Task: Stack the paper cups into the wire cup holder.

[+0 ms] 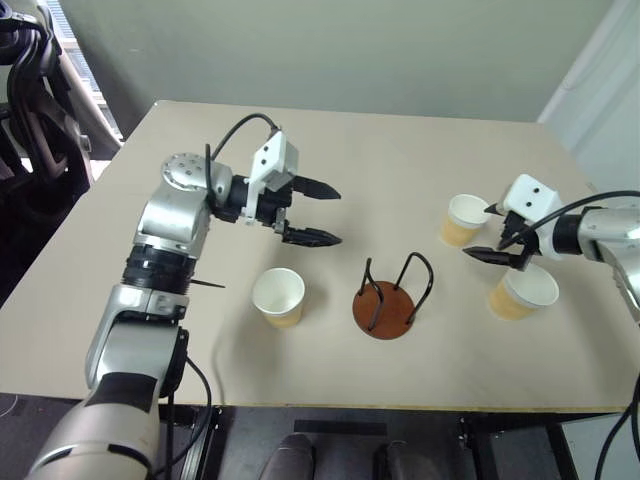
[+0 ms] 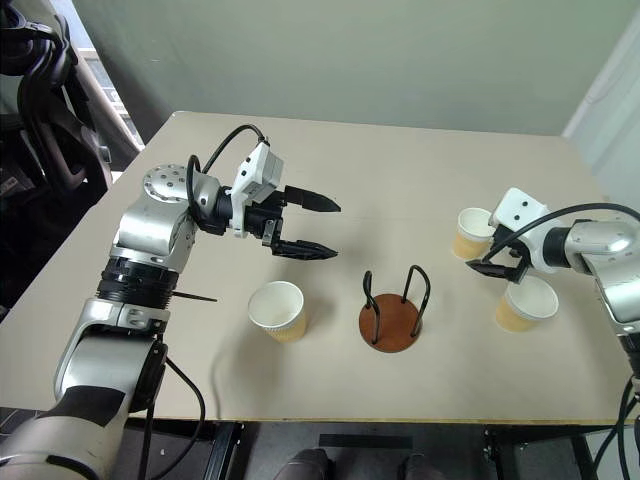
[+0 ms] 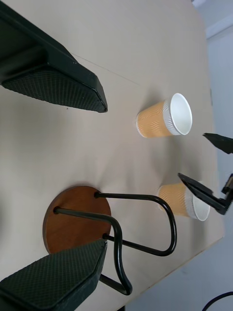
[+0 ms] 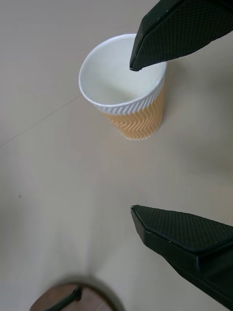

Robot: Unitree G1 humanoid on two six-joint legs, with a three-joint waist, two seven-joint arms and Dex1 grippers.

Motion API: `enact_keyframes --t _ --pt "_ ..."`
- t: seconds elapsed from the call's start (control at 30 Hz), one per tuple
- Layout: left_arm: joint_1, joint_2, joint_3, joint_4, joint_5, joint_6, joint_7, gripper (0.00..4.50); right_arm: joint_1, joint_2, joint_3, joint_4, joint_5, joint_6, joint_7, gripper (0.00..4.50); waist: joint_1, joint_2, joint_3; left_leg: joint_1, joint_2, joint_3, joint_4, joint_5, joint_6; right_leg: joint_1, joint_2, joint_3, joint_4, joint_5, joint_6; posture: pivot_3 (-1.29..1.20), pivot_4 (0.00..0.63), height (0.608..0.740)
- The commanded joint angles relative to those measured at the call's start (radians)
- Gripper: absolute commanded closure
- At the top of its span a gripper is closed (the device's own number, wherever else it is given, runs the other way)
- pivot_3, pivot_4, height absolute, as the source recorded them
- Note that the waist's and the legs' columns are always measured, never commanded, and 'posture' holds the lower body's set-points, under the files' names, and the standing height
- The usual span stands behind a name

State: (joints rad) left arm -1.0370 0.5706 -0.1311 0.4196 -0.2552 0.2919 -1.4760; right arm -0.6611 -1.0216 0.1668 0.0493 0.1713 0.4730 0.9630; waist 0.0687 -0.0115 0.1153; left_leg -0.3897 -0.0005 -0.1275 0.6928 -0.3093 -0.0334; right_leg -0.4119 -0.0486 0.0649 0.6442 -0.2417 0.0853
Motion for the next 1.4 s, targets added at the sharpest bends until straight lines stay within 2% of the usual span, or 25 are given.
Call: enact_keyframes --t 0.03,0.6,0.7,1.0,1.07,1.2,1.4 --pt "-0.008 0.006 0.015 -0.042 -0.017 0.006 0.009 0.04 -0.056 0.020 0.011 0.058 -0.072 -0.067 0.006 0.00 0.000 0.000 0.000 0.000 0.000 0.000 0.000 0.000 0.000 0.000 0.000 0.000 0.000 0.000 0.000 0.00 0.150 0.740" --pt "-0.005 0.005 0.009 -0.028 -0.005 -0.007 0.021 0.04 -0.179 0.141 0.064 0.324 -0.247 -0.232 0.066 0.00 0.001 0.000 0.000 0.000 -0.001 0.000 -0.008 0.000 -0.001 -0.002 -0.002 -0.001 -0.002 0.000 -0.001 0.00 0.150 0.740" --pt "0.000 0.006 0.007 -0.030 -0.003 -0.009 0.023 0.00 -0.185 0.150 0.064 0.341 -0.259 -0.243 0.081 0.59 0.002 0.000 0.000 0.000 -0.001 0.001 -0.008 0.001 -0.001 -0.002 -0.002 -0.001 -0.002 0.000 -0.001 0.00 0.150 0.740" --pt "0.005 0.009 0.005 -0.031 0.005 -0.020 0.026 0.00 -0.192 0.174 0.063 0.369 -0.283 -0.250 0.099 3.94 0.002 0.000 0.000 0.000 -0.001 0.001 -0.009 0.001 -0.001 -0.003 -0.003 -0.001 -0.002 0.000 -0.001 0.00 0.150 0.740" --pt "0.006 0.010 0.006 -0.033 0.005 -0.020 0.027 0.00 -0.189 0.171 0.055 0.358 -0.278 -0.238 0.111 4.47 0.002 0.000 0.000 0.000 -0.001 0.001 -0.009 0.001 -0.001 -0.003 -0.003 -0.001 -0.002 0.000 -0.001 0.00 0.150 0.740" --pt "0.008 0.012 0.008 -0.031 0.009 -0.021 0.027 0.00 -0.173 0.147 0.036 0.301 -0.254 -0.200 0.154 4.47 0.002 0.000 0.000 0.000 -0.001 0.001 -0.009 0.001 -0.001 -0.003 -0.003 -0.001 -0.002 0.000 -0.001 0.00 0.150 0.740" --pt "0.006 0.012 0.009 -0.024 0.012 -0.024 0.023 0.00 -0.131 0.097 -0.019 0.089 -0.180 -0.036 0.220 4.47 0.003 0.000 0.000 -0.001 -0.001 0.002 -0.009 0.001 -0.001 -0.003 -0.003 -0.001 -0.002 0.000 -0.001 0.00 0.150 0.740"
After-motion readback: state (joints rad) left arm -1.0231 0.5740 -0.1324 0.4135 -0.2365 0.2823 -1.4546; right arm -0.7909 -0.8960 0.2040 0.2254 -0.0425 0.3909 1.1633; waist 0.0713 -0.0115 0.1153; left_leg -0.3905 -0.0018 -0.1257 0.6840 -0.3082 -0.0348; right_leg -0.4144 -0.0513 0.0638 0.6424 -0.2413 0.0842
